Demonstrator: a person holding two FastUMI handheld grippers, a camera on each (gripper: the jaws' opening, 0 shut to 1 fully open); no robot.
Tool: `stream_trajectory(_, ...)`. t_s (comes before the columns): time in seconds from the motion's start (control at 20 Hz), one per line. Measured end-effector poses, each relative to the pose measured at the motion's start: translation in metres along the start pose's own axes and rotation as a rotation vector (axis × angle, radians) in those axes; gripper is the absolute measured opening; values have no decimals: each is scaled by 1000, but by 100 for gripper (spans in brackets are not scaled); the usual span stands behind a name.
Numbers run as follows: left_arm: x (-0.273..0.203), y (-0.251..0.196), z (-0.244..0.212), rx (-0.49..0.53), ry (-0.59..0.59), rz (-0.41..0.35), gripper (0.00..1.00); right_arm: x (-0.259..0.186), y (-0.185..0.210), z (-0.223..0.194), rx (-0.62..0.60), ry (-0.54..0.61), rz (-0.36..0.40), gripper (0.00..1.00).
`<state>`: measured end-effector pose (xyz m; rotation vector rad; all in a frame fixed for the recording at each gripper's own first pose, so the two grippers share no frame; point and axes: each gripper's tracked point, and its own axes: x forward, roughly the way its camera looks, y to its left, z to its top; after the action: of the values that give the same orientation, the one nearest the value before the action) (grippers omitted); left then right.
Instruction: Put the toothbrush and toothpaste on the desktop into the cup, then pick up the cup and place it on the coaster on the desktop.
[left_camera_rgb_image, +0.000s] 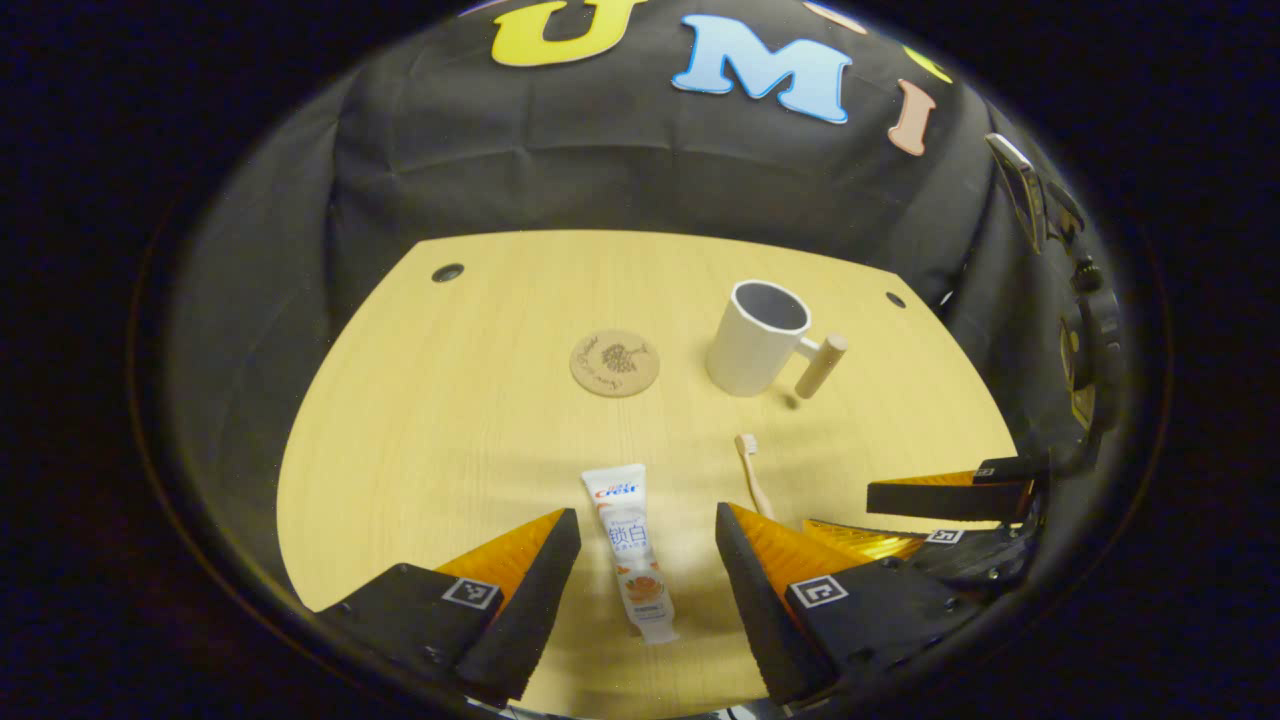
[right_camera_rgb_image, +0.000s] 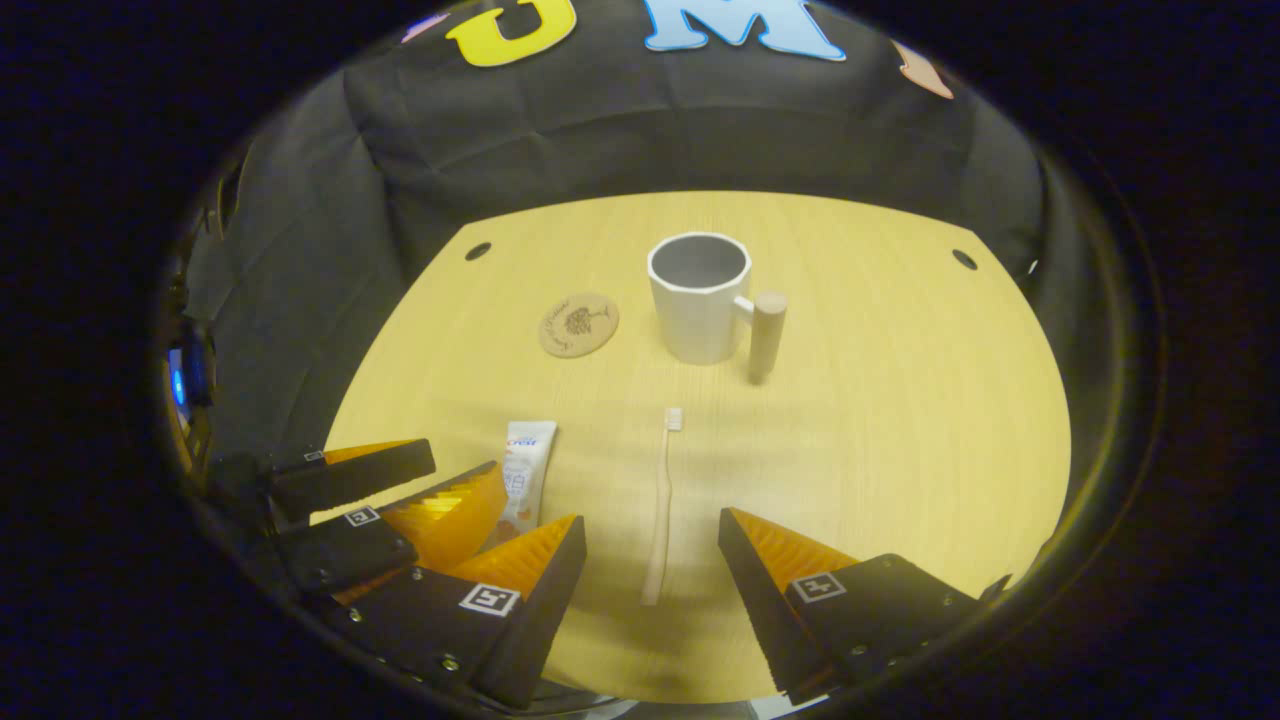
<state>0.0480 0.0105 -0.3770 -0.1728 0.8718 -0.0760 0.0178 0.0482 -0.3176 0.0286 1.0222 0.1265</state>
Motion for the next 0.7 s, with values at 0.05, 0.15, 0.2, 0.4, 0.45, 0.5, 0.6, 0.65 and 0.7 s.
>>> stream_trajectory(0.05,7,2,-6,-21,26,-2,87,7,1,-4,7,23,5,83)
stream_trajectory(0.15,19,8,-17,-60,74,-6,89,18,-1,-9,7,52,-3,81)
stream_trajectory(0.2,25,11,-22,-71,92,-8,89,23,-3,-9,2,63,-12,81)
stream_trajectory(0.4,49,22,-40,-75,186,12,89,44,-8,-18,4,122,-46,81)
stream_trajectory(0.45,53,23,-42,-82,207,11,87,49,-9,-19,5,134,-51,80)
stream_trajectory(0.5,57,24,-46,-88,228,15,87,51,-11,-18,7,139,-60,73)
stream_trajectory(0.6,61,30,-54,-94,274,33,90,57,-13,-21,12,158,-68,78)
stream_trajectory(0.65,62,32,-58,-96,296,49,90,60,-15,-21,9,168,-73,78)
stream_trajectory(0.7,64,35,-57,-92,298,63,90,63,-17,-23,5,174,-79,78)
